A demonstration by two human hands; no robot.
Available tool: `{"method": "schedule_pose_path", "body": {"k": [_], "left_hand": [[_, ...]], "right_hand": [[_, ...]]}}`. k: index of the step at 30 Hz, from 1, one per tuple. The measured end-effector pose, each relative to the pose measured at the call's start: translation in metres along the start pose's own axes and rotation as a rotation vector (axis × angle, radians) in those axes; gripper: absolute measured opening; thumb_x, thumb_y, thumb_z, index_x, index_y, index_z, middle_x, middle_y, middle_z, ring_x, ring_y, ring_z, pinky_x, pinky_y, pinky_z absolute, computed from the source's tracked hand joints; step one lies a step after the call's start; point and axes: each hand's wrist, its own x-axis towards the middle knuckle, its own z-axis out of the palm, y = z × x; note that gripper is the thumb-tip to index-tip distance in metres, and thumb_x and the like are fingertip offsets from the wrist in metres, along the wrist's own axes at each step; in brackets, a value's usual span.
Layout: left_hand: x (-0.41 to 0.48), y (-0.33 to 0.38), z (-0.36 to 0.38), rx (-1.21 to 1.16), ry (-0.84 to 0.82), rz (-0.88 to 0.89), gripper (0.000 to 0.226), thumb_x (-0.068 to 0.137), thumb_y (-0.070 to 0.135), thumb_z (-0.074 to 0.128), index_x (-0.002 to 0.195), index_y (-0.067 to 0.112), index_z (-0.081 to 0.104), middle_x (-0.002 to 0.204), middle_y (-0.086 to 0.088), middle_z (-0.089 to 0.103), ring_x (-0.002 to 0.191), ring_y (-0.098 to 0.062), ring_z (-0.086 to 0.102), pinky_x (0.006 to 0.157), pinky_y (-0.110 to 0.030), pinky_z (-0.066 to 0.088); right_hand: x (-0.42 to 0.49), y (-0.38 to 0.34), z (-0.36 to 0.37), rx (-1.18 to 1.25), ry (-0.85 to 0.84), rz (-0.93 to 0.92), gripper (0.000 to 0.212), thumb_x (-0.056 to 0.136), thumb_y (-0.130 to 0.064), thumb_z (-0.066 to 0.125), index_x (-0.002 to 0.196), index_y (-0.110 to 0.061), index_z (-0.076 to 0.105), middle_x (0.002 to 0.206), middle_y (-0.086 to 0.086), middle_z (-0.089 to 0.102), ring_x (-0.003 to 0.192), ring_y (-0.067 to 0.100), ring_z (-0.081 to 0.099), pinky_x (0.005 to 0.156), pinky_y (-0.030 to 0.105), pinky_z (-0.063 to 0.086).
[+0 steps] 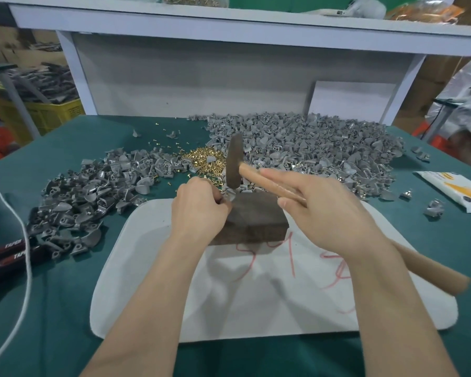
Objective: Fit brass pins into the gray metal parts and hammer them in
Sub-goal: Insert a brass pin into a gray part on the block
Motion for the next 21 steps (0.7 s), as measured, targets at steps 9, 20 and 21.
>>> {"method": "schedule_pose_path", "body": {"k": [9, 20, 21], "left_hand": [[-0.004, 0.006, 0.000, -0.048, -0.066, 0.070, 0.011, 0.082, 0.015, 0.066, 0.072, 0.014, 0.063, 0.092, -0.004, 0.063, 0.094, -0.028, 0.059, 0.084, -0.039, 0.049], [-0.009, 0.013, -0.001, -0.055, -0.135, 0.148, 0.017, 0.081, 0.019, 0.068, 0.070, 0.023, 0.056, 0.092, 0.000, 0.059, 0.096, -0.025, 0.058, 0.087, -0.039, 0.046], [-0.009, 0.013, -0.001, -0.057, -0.134, 0.149, 0.018, 0.081, 0.018, 0.068, 0.070, 0.023, 0.055, 0.092, 0.000, 0.059, 0.095, -0.026, 0.058, 0.087, -0.040, 0.046]], "right_hand": [[0.012, -0.004, 0.023, 0.142, 0.123, 0.110, 0.037, 0.094, -0.014, 0.043, 0.108, -0.040, 0.066, 0.102, 0.004, 0.060, 0.078, 0.022, 0.055, 0.075, 0.035, 0.047], [0.023, -0.017, 0.052, 0.107, 0.104, 0.210, 0.012, 0.086, -0.039, 0.061, 0.092, -0.031, 0.068, 0.099, -0.001, 0.062, 0.090, 0.022, 0.061, 0.074, 0.029, 0.045], [0.023, -0.018, 0.053, 0.086, 0.094, 0.211, 0.012, 0.086, -0.038, 0.060, 0.093, -0.031, 0.068, 0.099, 0.000, 0.061, 0.090, 0.023, 0.061, 0.073, 0.029, 0.044]]}}
